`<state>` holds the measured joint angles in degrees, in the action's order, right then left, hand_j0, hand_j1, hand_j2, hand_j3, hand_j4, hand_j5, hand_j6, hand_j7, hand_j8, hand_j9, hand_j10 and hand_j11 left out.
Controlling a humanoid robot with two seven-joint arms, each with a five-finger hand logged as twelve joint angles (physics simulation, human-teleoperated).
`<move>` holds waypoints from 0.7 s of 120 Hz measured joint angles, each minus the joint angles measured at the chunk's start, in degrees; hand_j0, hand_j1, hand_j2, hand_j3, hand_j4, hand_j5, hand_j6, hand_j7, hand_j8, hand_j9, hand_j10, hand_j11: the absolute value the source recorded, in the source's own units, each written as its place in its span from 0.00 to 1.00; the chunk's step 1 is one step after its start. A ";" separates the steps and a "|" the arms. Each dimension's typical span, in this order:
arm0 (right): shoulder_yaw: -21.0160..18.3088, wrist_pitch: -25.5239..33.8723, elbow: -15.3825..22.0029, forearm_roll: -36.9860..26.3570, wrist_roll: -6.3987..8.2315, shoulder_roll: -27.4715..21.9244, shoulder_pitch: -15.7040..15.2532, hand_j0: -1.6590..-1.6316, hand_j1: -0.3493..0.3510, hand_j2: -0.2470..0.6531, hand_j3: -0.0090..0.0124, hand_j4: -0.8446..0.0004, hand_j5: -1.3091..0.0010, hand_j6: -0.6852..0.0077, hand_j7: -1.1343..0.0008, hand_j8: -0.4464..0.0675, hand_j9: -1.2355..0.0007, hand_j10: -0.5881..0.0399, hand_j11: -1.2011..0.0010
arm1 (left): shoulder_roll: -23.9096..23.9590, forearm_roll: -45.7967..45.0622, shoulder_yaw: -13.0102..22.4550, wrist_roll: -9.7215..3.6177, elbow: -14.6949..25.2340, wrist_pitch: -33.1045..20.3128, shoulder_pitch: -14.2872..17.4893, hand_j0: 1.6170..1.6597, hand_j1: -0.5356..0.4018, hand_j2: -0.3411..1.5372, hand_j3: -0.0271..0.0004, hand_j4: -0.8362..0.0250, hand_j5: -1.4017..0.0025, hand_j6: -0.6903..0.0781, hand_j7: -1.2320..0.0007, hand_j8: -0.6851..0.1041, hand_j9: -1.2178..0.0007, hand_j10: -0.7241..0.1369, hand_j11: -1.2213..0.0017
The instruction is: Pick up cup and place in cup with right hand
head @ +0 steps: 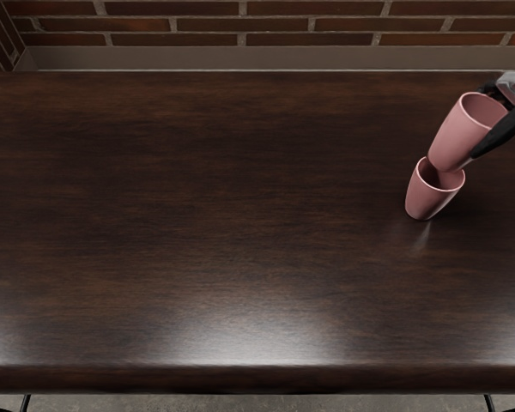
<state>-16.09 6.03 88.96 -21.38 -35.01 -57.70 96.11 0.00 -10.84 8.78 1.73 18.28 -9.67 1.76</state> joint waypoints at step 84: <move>1.83 -0.65 -0.27 -1.23 0.01 -0.51 -0.98 0.06 0.18 0.27 0.42 0.91 0.87 0.89 0.86 0.72 0.86 0.75 0.86 | 0.00 0.01 0.01 0.03 0.02 0.00 0.00 0.96 0.94 0.18 0.98 0.97 0.99 0.89 0.99 0.86 0.99 0.84 0.99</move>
<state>-14.26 5.38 88.70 -22.61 -35.00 -58.21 95.13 0.00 -10.83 8.78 1.75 18.30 -9.66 1.76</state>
